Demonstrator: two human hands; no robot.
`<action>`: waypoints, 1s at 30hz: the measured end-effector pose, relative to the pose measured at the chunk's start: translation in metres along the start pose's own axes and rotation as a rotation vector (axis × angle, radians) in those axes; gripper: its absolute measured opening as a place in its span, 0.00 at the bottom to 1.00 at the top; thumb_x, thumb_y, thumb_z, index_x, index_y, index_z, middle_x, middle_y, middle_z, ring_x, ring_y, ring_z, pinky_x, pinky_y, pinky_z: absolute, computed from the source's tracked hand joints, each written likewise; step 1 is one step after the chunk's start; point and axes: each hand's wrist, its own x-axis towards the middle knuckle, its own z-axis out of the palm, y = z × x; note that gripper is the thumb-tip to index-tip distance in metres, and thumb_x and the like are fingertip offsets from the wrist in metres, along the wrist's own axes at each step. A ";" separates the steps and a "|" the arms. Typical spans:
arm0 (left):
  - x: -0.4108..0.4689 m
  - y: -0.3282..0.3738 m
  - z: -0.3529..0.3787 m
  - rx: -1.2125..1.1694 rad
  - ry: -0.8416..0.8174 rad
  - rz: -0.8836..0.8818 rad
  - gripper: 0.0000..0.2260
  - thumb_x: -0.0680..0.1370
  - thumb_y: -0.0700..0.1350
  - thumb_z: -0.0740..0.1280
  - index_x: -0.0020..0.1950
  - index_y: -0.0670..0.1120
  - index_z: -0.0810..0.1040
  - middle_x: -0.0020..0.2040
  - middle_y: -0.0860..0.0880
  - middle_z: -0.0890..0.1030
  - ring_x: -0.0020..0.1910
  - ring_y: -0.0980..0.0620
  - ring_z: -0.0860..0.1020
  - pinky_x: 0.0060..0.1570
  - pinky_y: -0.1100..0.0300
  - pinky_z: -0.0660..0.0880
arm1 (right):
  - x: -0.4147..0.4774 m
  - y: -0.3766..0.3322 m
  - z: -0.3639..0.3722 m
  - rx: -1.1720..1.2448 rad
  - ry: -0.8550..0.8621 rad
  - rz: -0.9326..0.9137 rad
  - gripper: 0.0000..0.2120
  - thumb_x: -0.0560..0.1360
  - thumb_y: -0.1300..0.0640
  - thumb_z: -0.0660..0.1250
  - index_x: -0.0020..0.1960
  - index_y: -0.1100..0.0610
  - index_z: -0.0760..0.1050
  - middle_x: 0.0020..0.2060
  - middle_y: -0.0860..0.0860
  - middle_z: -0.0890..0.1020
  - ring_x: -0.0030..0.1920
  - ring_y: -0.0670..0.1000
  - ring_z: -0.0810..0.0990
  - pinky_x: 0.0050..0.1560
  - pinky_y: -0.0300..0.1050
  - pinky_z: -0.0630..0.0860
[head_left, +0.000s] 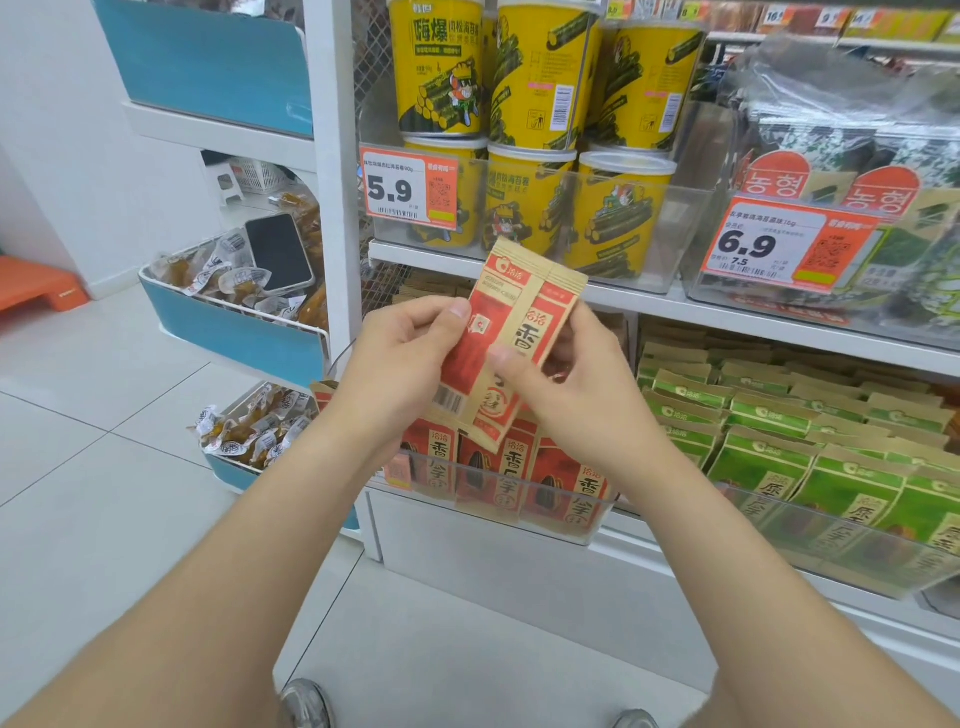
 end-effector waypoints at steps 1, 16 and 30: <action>0.000 0.000 0.000 -0.018 0.026 -0.019 0.13 0.89 0.47 0.62 0.60 0.47 0.87 0.48 0.48 0.90 0.44 0.52 0.88 0.41 0.59 0.84 | 0.000 -0.003 0.000 0.087 0.002 0.006 0.12 0.84 0.50 0.70 0.66 0.48 0.78 0.54 0.41 0.88 0.54 0.38 0.86 0.55 0.40 0.82; -0.006 -0.007 0.009 0.374 0.061 0.369 0.09 0.82 0.54 0.73 0.60 0.54 0.80 0.55 0.62 0.84 0.52 0.59 0.85 0.50 0.61 0.81 | -0.004 0.000 0.003 0.031 0.220 -0.207 0.16 0.84 0.49 0.67 0.42 0.55 0.85 0.31 0.57 0.81 0.32 0.54 0.75 0.36 0.59 0.77; -0.001 -0.011 0.010 0.341 -0.001 0.330 0.10 0.87 0.47 0.65 0.48 0.46 0.78 0.35 0.51 0.81 0.35 0.50 0.79 0.38 0.51 0.79 | -0.006 0.000 0.009 -0.128 0.336 -0.338 0.16 0.83 0.54 0.68 0.38 0.57 0.80 0.29 0.49 0.76 0.32 0.53 0.74 0.35 0.56 0.72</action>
